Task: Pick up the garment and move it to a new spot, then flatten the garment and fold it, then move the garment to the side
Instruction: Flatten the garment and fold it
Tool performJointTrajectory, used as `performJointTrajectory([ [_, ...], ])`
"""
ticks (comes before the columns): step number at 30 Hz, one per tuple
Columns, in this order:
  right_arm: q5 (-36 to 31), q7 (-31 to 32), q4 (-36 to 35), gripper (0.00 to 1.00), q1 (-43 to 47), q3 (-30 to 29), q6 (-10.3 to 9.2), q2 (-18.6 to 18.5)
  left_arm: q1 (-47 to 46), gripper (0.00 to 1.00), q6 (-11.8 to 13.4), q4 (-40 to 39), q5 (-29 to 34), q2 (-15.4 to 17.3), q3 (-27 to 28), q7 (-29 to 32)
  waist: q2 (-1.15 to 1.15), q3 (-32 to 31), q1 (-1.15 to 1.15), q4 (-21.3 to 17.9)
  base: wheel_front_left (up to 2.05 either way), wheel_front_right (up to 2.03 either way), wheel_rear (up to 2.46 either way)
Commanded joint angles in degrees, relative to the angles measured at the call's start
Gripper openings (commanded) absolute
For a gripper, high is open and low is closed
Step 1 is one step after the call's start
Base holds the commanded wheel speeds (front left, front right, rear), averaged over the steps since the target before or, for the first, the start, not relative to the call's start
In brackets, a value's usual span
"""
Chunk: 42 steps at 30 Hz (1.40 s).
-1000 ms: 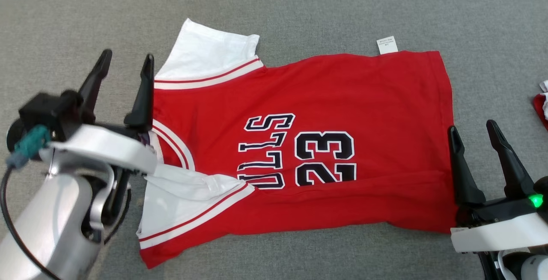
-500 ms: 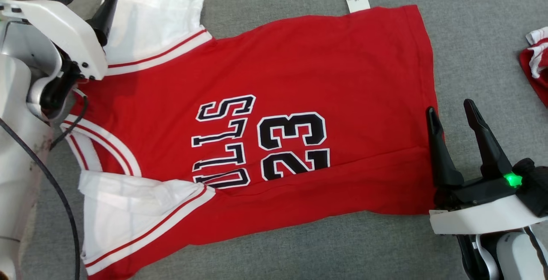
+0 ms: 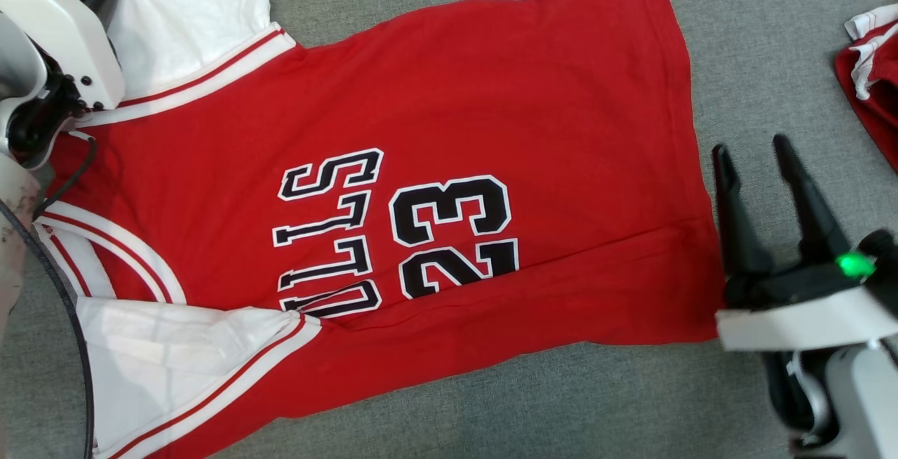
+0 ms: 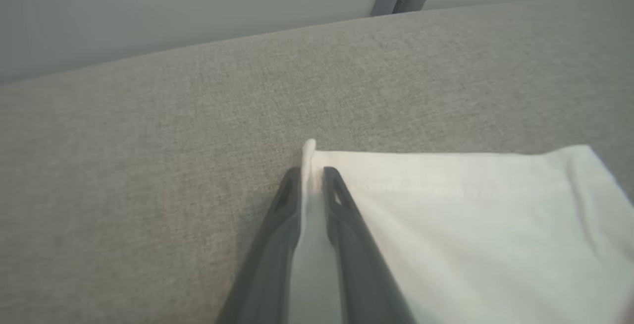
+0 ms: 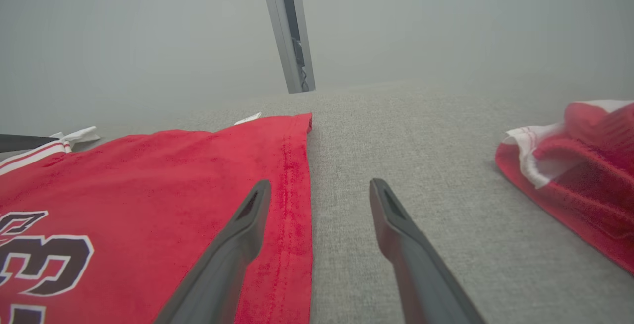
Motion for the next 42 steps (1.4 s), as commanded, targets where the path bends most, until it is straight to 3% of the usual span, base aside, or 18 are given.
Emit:
performJointTrajectory([
  [1, 0.4, -0.1, 0.3, 1.0, -1.6, -0.6, 0.02, -1.1, 0.6, 0.0, -0.2, 1.0, -0.4, -0.3, -0.7, 0.3, 0.0, -0.1, 0.0, 0.1, 0.0, 0.0, 0.0],
  [4, 3.3, 0.7, 1.7, 1.0, -5.9, -0.7, 0.02, -3.2, 0.1, 0.0, -0.4, 1.1, -0.4, -0.5, -1.5, -0.5, 0.0, -0.4, 0.0, 0.7, 0.0, 0.0, 0.0],
  [9, 8.2, 4.0, 7.4, 1.0, -15.5, 1.1, 0.01, -9.9, -1.5, 0.0, -0.5, 1.0, -0.5, -2.7, -3.4, -1.5, 0.0, -0.4, 0.0, 3.2, 0.0, 0.0, 0.0],
  [10, 9.8, 5.1, 10.5, 1.0, -19.5, 3.3, 0.03, -12.7, -2.4, 0.0, -0.5, 0.8, -0.7, -4.1, -4.2, -2.1, 0.0, -0.2, 0.0, 4.6, 0.0, 0.0, 0.0],
  [13, 12.9, 6.8, 15.5, 1.0, -24.4, 7.3, 0.02, -15.9, -3.4, 0.0, -0.4, 0.4, -1.0, -6.0, -5.8, -2.9, 0.0, 0.3, 0.0, 6.8, 0.0, 0.0, 0.0],
  [18, 19.0, 9.2, 21.9, 1.0, -29.9, 14.8, 0.01, -19.9, -5.2, 0.0, -0.4, -0.8, -1.9, -7.9, -8.8, -4.3, 0.0, 1.0, 0.0, 9.6, 0.0, 0.0, 0.0],
  [23, 25.1, 11.9, 25.7, 1.0, -33.8, 21.6, 0.03, -22.7, -6.3, 0.0, -0.5, -1.5, -3.2, -7.8, -11.3, -5.5, 0.0, 1.0, 0.0, 10.6, 0.0, 0.0, 0.0],
  [24, 26.1, 12.0, 26.3, 0.78, -34.5, 22.6, 0.02, -23.3, -6.3, 0.0, -0.5, -1.7, -3.6, -7.7, -11.8, -5.7, 0.0, 0.9, 0.0, 10.7, 0.0, 0.0, 0.0],
  [25, 27.2, 12.3, 26.5, 0.35, -35.2, 23.5, 0.02, -23.7, -6.4, 0.0, -0.5, -1.9, -3.9, -7.6, -12.3, -5.9, 0.0, 0.8, 0.0, 10.8, 0.0, 0.0, 0.0],
  [26, 28.4, 12.6, 26.6, 0.0, -35.7, 24.5, 0.02, -24.2, -6.4, 0.0, -0.5, -2.1, -4.2, -7.4, -12.7, -6.0, 0.0, 0.7, 0.0, 10.8, 0.0, 0.0, 0.0],
  [31, 32.2, 13.1, 26.2, 0.0, -37.5, 27.7, 0.02, -27.6, -5.1, 0.0, -0.5, -4.4, -6.5, -6.4, -14.2, -8.0, 0.0, -0.3, 0.0, 11.3, 0.0, 0.0, 0.0],
  [42, 39.2, 14.8, 17.5, 0.0, -37.8, 32.1, 0.02, -37.3, -3.3, 0.0, -0.5, -16.3, -12.0, -0.4, -14.5, -8.4, 0.0, -2.6, 0.0, 12.5, 0.0, 0.0, 0.0],
])
